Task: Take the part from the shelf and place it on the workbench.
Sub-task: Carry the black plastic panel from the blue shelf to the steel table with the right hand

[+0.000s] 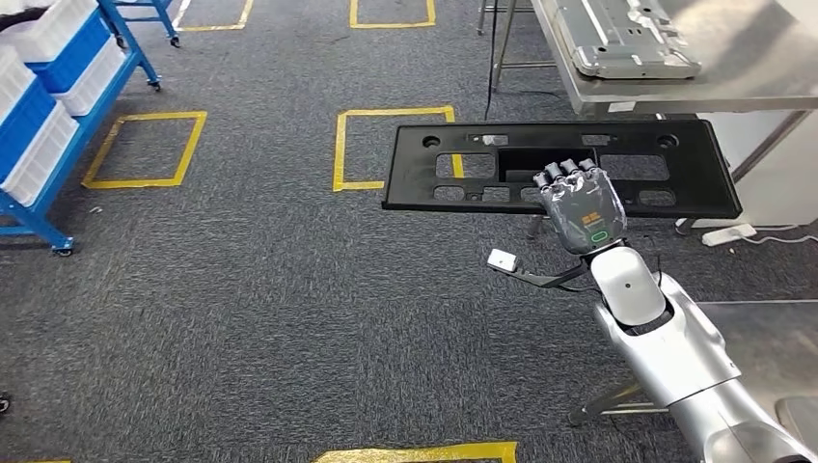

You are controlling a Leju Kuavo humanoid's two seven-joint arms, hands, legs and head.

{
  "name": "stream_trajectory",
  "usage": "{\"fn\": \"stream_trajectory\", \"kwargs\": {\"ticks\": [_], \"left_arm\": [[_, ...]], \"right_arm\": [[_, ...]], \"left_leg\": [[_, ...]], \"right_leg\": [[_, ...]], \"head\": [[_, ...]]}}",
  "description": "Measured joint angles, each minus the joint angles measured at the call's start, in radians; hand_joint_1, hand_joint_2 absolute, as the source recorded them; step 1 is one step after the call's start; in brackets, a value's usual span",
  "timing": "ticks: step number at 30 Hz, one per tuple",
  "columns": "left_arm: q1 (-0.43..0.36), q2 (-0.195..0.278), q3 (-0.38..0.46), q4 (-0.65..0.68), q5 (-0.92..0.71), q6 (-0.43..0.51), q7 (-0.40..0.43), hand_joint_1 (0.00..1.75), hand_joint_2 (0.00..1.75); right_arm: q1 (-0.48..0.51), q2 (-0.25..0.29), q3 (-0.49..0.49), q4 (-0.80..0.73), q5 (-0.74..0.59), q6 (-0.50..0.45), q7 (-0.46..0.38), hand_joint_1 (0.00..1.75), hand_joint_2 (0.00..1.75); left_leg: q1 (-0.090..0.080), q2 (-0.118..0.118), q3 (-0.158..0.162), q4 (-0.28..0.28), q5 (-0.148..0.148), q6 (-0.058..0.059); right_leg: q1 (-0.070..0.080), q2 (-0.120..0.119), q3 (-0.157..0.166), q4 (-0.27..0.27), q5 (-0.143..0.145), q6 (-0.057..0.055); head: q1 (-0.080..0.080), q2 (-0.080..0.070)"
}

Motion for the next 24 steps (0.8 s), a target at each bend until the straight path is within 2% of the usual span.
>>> {"fn": "stream_trajectory", "kwargs": {"ticks": [1, 2, 3, 4, 6, 8, 10, 12, 13, 14, 15, 16, 17, 18, 20, 21, 23, 24], "left_arm": [[-0.001, 0.0, 0.001, 0.0, 0.0, 0.0, 0.0, 0.0, 1.75], [-0.002, -0.001, 0.003, 0.0, -0.001, -0.001, 0.002, 0.0, 1.75], [-0.004, -0.001, 0.005, 0.0, -0.002, -0.002, 0.005, 0.0, 1.75], [-0.006, -0.002, 0.007, 0.0, -0.003, -0.004, 0.01, 0.0, 1.75], [-0.008, -0.006, 0.012, 0.0, -0.009, -0.007, 0.022, 0.0, 1.75], [-0.007, -0.01, 0.018, 0.0, -0.018, -0.009, 0.032, 0.0, 1.75], [-0.003, -0.014, 0.024, 0.0, -0.026, -0.011, 0.037, 0.0, 1.75], [-0.001, -0.019, 0.029, 0.0, -0.032, -0.013, 0.038, 0.0, 1.75], [-0.001, -0.021, 0.033, 0.0, -0.035, -0.013, 0.037, 0.0, 1.75], [-0.002, -0.023, 0.036, 0.0, -0.038, -0.014, 0.036, 0.0, 1.75], [-0.003, -0.025, 0.04, 0.0, -0.04, -0.015, 0.035, 0.0, 1.75], [-0.004, -0.027, 0.042, 0.0, -0.043, -0.016, 0.035, 0.0, 1.75], [-0.004, -0.029, 0.045, 0.0, -0.045, -0.016, 0.034, 0.0, 1.75], [-0.005, -0.031, 0.046, 0.0, -0.046, -0.017, 0.034, 0.0, 1.75], [-0.005, -0.033, 0.049, 0.0, -0.049, -0.018, 0.033, 0.0, 1.75], [-0.005, -0.033, 0.051, 0.0, -0.051, -0.019, 0.033, 0.0, 1.75], [-0.009, -0.035, 0.052, 0.0, -0.055, -0.024, 0.033, 0.0, 1.75], [-0.012, -0.036, 0.052, 0.0, -0.057, -0.026, 0.033, 0.0, 1.75]], "right_arm": [[0.005, -0.008, -0.009, -0.004, -0.001, 0.005, 0.004, 1.75, 1.75], [0.01, -0.018, -0.019, -0.01, -0.007, 0.011, 0.007, 1.75, 1.75], [0.016, -0.036, -0.03, -0.019, -0.021, 0.019, 0.006, 1.75, 1.75], [0.025, -0.063, -0.045, -0.034, -0.044, 0.027, -0.005, 1.75, 1.75], [0.055, -0.143, -0.092, -0.069, -0.112, 0.037, -0.052, 1.75, 1.75], [0.093, -0.236, -0.159, -0.101, -0.177, 0.054, -0.108, 1.75, 1.75], [0.122, -0.315, -0.23, -0.128, -0.214, 0.081, -0.152, 1.75, 1.75], [0.139, -0.374, -0.292, -0.147, -0.235, 0.108, -0.176, 1.75, 1.75], [0.148, -0.399, -0.315, -0.153, -0.247, 0.121, -0.181, 1.75, 1.75], [0.162, -0.425, -0.335, -0.157, -0.26, 0.132, -0.184, 1.75, 1.75], [0.179, -0.449, -0.353, -0.159, -0.274, 0.141, -0.187, 1.75, 1.75], [0.197, -0.473, -0.371, -0.161, -0.288, 0.149, -0.189, 1.75, 1.75], [0.213, -0.496, -0.392, -0.162, -0.299, 0.154, -0.192, 1.75, 1.75], [0.227, -0.517, -0.414, -0.163, -0.309, 0.158, -0.194, 1.75, 1.75], [0.246, -0.548, -0.452, -0.164, -0.322, 0.162, -0.197, 1.75, 1.75], [0.255, -0.562, -0.466, -0.164, -0.328, 0.163, -0.196, 1.75, 1.75], [0.279, -0.588, -0.487, -0.163, -0.344, 0.167, -0.194, 1.75, 1.75], [0.295, -0.602, -0.501, -0.161, -0.352, 0.167, -0.194, 1.75, 1.75]], "left_leg": [[0.0, -0.003, 0.009, -0.033, 0.033, 0.002], [0.0, -0.014, 0.031, -0.095, 0.077, 0.005], [0.0, -0.036, 0.057, -0.16, 0.111, 0.01], [0.0, -0.056, 0.08, -0.215, 0.134, 0.014], [-0.002, -0.083, 0.099, -0.257, 0.14, 0.021], [-0.005, -0.071, 0.102, -0.267, 0.143, 0.031], [-0.005, -0.05, 0.107, -0.282, 0.15, 0.045], [-0.007, -0.024, 0.111, -0.289, 0.15, 0.056], [-0.009, -0.011, 0.112, -0.29, 0.148, 0.059], [-0.009, 0.003, 0.113, -0.29, 0.146, 0.06], [-0.009, 0.014, 0.115, -0.289, 0.143, 0.061], [-0.009, 0.025, 0.119, -0.289, 0.139, 0.06], [-0.009, 0.036, 0.123, -0.289, 0.135, 0.057], [-0.01, 0.046, 0.128, -0.288, 0.13, 0.054], [-0.015, 0.066, 0.137, -0.285, 0.119, 0.043], [-0.017, 0.077, 0.141, -0.286, 0.115, 0.037], [-0.018, 0.094, 0.149, -0.287, 0.106, 0.026], [-0.016, 0.088, 0.149, -0.281, 0.097, 0.021]], "right_leg": [[-0.001, 0.017, 0.001, 0.003, -0.001, 0.001], [-0.002, 0.033, 0.001, 0.006, -0.003, 0.003], [-0.003, 0.047, 0.0, 0.01, -0.006, 0.007], [-0.004, 0.058, -0.002, 0.014, -0.009, 0.012], [-0.008, 0.07, -0.007, 0.017, -0.011, 0.026], [-0.014, 0.076, -0.01, 0.017, -0.012, 0.04], [-0.014, 0.045, -0.027, 0.049, -0.035, 0.051], [-0.014, -0.002, -0.079, 0.153, -0.09, 0.06], [-0.016, -0.014, -0.111, 0.216, -0.114, 0.065], [-0.02, -0.02, -0.134, 0.262, -0.126, 0.07], [-0.025, -0.025, -0.143, 0.276, -0.12, 0.075], [-0.029, -0.03, -0.131, 0.25, -0.097, 0.079], [-0.033, -0.042, -0.1, 0.191, -0.063, 0.083], [-0.033, -0.066, -0.064, 0.121, -0.036, 0.085], [-0.026, -0.097, -0.015, 0.023, -0.006, 0.078], [-0.021, -0.099, -0.008, 0.01, -0.008, 0.071], [-0.019, -0.074, -0.008, 0.01, -0.009, 0.057], [-0.021, -0.064, -0.006, 0.008, -0.01, 0.05]], "head": [[0.0, 0.0], [0.0, 0.0], [0.0, 0.0], [-0.001, 0.0], [0.0, 0.0], [0.0, 0.0], [0.002, 0.0], [0.004, 0.0], [0.004, 0.0], [0.004, 0.0], [0.004, 0.0], [0.004, 0.0], [0.004, 0.0], [0.004, 0.0], [0.004, 0.0], [0.004, 0.0], [0.004, 0.0], [0.003, 0.0]]}}
